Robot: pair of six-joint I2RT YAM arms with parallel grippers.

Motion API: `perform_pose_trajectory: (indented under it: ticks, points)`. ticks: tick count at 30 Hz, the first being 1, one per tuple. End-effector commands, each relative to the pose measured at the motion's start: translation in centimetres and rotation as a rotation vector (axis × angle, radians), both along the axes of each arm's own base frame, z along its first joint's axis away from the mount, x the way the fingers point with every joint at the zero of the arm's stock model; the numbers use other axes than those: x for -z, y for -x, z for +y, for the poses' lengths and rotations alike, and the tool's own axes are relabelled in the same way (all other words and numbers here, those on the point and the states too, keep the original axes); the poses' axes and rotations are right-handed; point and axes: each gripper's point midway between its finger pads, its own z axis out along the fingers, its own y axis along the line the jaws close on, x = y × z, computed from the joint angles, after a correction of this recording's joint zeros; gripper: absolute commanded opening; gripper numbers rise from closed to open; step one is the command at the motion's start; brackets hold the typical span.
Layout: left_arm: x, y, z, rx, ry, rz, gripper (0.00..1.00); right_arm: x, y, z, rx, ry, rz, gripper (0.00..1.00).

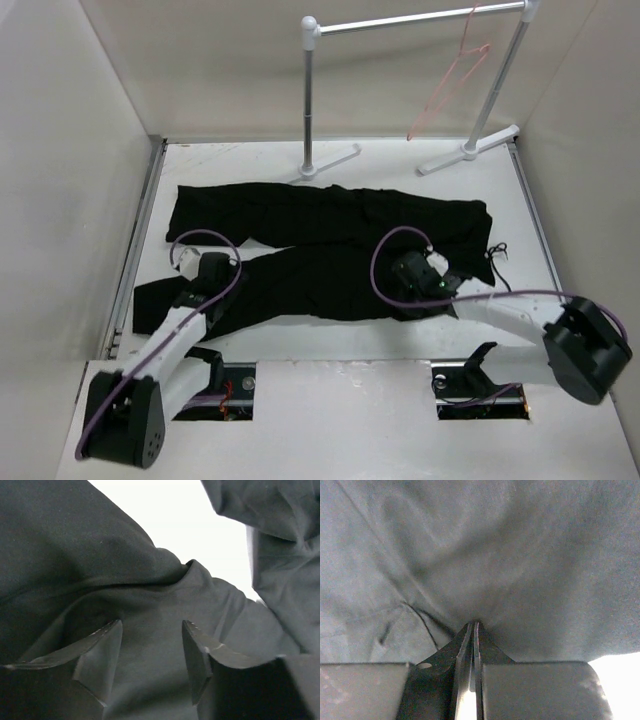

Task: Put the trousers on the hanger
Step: Flatten out the trousers at the center of the board.

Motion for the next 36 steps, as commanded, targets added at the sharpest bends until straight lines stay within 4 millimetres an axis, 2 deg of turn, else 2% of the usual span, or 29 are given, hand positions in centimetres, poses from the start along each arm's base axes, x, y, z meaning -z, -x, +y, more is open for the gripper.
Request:
perform_pose_trajectory:
  ticks: [1, 6, 9, 11, 13, 16, 18, 19, 20, 22, 23, 24, 27, 29, 31, 36]
  points:
    - [2.7, 5.4, 1.4, -0.025, -0.012, 0.16, 0.53, 0.9, 5.2, -0.1, 0.079, -0.057, 0.095, 0.11]
    - [1.0, 8.3, 2.4, -0.049, -0.019, 0.183, 0.52, 0.2, 10.0, -0.8, 0.124, -0.128, 0.132, 0.11]
    - [-1.2, 7.8, 1.8, -0.026, -0.004, 0.113, 0.54, -1.0, 10.5, -1.6, 0.134, -0.15, 0.102, 0.18]
    - [-3.7, 6.4, 1.9, -0.033, -0.009, 0.061, 0.58, -3.2, 9.7, -1.7, 0.104, -0.173, 0.034, 0.31]
    - [-7.4, 3.8, 2.2, -0.043, -0.031, -0.027, 0.62, -5.9, 7.9, -1.9, 0.083, -0.201, -0.059, 0.48]
    - [-12.1, -0.3, 2.8, -0.063, -0.063, -0.146, 0.65, -9.4, 5.2, -2.4, 0.025, -0.197, -0.171, 0.62]
    - [-13.5, -3.5, 4.1, -0.117, -0.073, -0.184, 0.66, -11.3, 3.2, -3.1, -0.011, -0.168, -0.242, 0.65]
    - [-13.4, -4.5, 4.9, -0.149, -0.07, -0.185, 0.66, -12.2, 2.1, -3.6, -0.018, -0.15, -0.275, 0.62]
    - [-13.1, -5.6, 6.2, -0.193, -0.064, -0.18, 0.65, -13.0, 1.1, -4.1, -0.026, -0.134, -0.305, 0.52]
    - [-11.7, -7.5, 8.7, -0.273, -0.041, -0.152, 0.64, -13.8, -0.6, -5.4, -0.022, -0.098, -0.341, 0.23]
    - [-10.8, -8.4, 9.9, -0.306, -0.025, -0.133, 0.63, -14.0, -1.3, -6.0, -0.019, -0.089, -0.346, 0.14]
    - [-9.9, -9.1, 11.0, -0.336, -0.012, -0.117, 0.62, -14.2, -2.0, -6.7, -0.016, -0.078, -0.359, 0.11]
    - [-7.9, -10.9, 14.2, -0.401, -0.001, -0.073, 0.61, -14.5, -3.7, -8.3, 0.001, -0.062, -0.382, 0.16]
    - [-6.8, -11.4, 16.6, -0.456, -0.001, -0.052, 0.61, -14.3, -4.3, -8.8, 0.007, -0.059, -0.379, 0.21]
    - [-5.7, -12.0, 18.1, -0.478, 0.016, -0.034, 0.61, -14.1, -4.7, -9.0, 0.007, -0.057, -0.378, 0.25]
    - [-3.8, -13.7, 19.9, -0.484, 0.056, -0.004, 0.61, -12.2, -5.4, -9.2, 0.029, -0.035, -0.345, 0.54]
